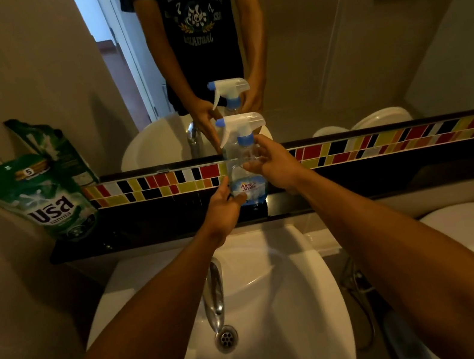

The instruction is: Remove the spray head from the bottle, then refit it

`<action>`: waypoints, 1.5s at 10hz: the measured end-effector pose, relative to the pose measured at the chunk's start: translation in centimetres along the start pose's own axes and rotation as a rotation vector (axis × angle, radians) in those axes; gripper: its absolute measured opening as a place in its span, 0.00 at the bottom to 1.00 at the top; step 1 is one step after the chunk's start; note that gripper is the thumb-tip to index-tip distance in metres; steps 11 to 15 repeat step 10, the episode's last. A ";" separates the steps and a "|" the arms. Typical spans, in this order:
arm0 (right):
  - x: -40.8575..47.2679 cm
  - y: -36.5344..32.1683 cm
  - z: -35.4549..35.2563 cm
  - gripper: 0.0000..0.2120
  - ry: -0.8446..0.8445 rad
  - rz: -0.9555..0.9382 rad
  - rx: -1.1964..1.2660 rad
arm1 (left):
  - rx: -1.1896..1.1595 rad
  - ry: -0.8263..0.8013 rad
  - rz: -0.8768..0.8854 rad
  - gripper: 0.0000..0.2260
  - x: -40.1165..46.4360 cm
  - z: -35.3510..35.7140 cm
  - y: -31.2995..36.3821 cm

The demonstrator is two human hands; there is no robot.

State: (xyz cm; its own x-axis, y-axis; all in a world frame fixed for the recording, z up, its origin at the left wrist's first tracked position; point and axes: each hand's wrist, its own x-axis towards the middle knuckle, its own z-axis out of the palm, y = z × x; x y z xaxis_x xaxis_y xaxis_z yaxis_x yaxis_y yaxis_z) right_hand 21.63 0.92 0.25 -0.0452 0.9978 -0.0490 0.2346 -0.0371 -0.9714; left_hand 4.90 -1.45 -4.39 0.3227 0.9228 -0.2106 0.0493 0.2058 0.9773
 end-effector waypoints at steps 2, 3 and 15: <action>-0.4 1.6 0.3 0.23 0.093 0.054 0.020 | 0.045 0.018 0.017 0.28 0.8 0.5 -0.7; -0.7 3.5 0.7 0.23 0.156 0.105 0.043 | 0.048 0.010 0.011 0.29 1.0 0.6 -0.8; -4.8 8.5 2.6 0.29 0.311 0.210 -0.048 | 0.326 0.088 0.030 0.30 -1.9 -0.4 -0.8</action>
